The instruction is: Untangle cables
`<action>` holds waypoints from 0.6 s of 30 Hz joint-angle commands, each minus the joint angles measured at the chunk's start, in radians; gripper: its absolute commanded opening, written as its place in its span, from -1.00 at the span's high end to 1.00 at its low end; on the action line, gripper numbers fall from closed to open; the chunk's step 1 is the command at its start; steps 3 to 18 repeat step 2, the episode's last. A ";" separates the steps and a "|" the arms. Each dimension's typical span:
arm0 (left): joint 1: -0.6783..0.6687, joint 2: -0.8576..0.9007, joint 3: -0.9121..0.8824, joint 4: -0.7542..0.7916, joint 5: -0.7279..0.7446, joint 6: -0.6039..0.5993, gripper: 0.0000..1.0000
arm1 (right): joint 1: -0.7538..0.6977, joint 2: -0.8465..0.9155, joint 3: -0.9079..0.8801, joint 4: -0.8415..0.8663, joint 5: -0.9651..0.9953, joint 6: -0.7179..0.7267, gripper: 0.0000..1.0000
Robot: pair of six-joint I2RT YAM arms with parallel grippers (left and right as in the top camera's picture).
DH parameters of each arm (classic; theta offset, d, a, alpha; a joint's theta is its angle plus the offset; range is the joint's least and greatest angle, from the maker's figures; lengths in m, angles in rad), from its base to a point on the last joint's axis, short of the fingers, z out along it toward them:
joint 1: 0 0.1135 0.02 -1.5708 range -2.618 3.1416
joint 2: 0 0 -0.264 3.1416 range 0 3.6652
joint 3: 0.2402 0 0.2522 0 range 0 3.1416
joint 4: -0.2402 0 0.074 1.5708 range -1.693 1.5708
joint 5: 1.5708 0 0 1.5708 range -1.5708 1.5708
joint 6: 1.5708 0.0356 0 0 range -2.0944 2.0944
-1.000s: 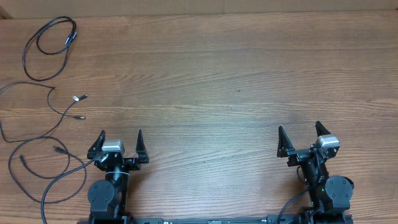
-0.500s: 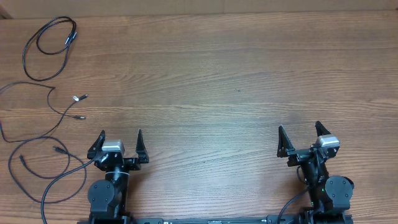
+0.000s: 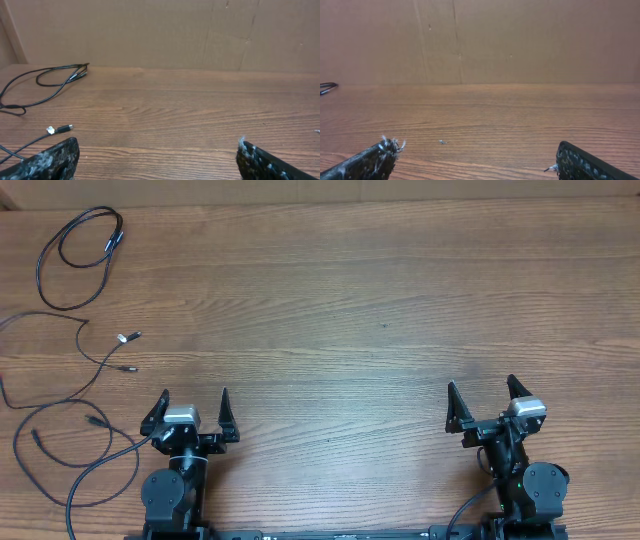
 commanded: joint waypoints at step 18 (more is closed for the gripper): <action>0.005 -0.009 -0.005 0.003 0.006 0.023 -0.99 | -0.003 -0.011 -0.010 0.003 0.015 -0.004 -1.00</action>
